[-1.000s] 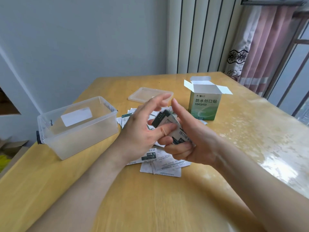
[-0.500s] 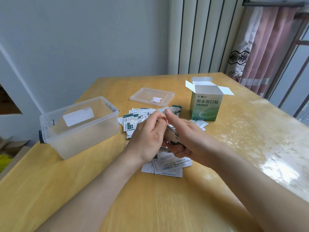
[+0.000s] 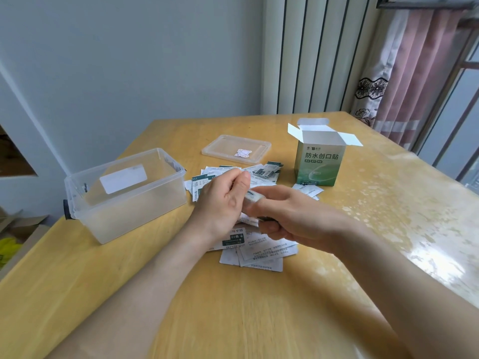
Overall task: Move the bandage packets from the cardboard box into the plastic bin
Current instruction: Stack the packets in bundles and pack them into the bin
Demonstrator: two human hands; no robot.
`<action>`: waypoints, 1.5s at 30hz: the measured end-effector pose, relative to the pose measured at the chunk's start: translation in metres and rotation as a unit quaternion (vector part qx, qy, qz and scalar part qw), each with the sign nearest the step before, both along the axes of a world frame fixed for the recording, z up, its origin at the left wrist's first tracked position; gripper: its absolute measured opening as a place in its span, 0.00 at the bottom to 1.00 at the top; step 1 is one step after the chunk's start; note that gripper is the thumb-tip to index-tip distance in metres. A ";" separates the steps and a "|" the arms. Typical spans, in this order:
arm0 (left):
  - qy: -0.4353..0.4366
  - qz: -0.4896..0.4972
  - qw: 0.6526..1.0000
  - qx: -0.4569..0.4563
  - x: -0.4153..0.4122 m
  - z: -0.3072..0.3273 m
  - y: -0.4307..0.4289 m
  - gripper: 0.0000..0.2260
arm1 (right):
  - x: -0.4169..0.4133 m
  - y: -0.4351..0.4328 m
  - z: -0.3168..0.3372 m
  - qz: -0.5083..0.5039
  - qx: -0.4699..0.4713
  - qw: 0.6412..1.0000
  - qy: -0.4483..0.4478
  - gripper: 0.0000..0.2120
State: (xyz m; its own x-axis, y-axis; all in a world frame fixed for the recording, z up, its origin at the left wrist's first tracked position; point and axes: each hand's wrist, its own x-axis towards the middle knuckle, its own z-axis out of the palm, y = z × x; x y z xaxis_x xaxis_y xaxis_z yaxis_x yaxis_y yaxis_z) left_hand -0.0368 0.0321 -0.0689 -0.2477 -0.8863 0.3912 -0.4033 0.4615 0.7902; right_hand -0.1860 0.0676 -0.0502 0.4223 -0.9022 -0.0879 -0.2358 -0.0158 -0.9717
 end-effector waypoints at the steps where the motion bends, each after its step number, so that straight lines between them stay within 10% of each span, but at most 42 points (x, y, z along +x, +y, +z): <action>1: -0.021 -0.003 1.000 0.001 0.000 -0.001 -0.001 0.18 | 0.001 -0.002 -0.004 -0.024 -0.029 0.999 0.036 0.09; 7: -0.176 -0.041 0.979 0.095 0.024 0.013 -0.006 0.20 | 0.000 -0.007 -0.005 -0.054 -0.211 0.947 0.238 0.10; 11: -0.437 -0.050 0.891 0.115 0.049 0.026 -0.005 0.14 | -0.010 -0.013 -0.003 -0.093 -0.180 0.951 0.236 0.13; 33: -0.524 -0.118 0.836 0.111 0.035 0.035 0.011 0.13 | -0.008 -0.017 -0.011 -0.174 -0.065 0.980 0.073 0.11; 36: -0.438 -0.137 0.880 0.127 0.042 0.045 0.011 0.10 | -0.007 -0.016 -0.010 -0.156 -0.001 0.987 -0.040 0.06; 39: -0.081 -0.151 0.972 0.161 0.041 0.052 0.013 0.05 | 0.000 -0.014 -0.009 -0.155 0.084 0.966 -0.190 0.09; 41: 0.111 -0.134 0.969 0.177 0.032 0.048 0.013 0.08 | 0.006 -0.011 -0.008 -0.139 0.119 0.957 -0.226 0.13; 45: 0.120 -0.048 0.984 0.120 0.008 0.021 0.008 0.08 | 0.014 -0.003 -0.004 -0.098 0.144 0.946 -0.272 0.17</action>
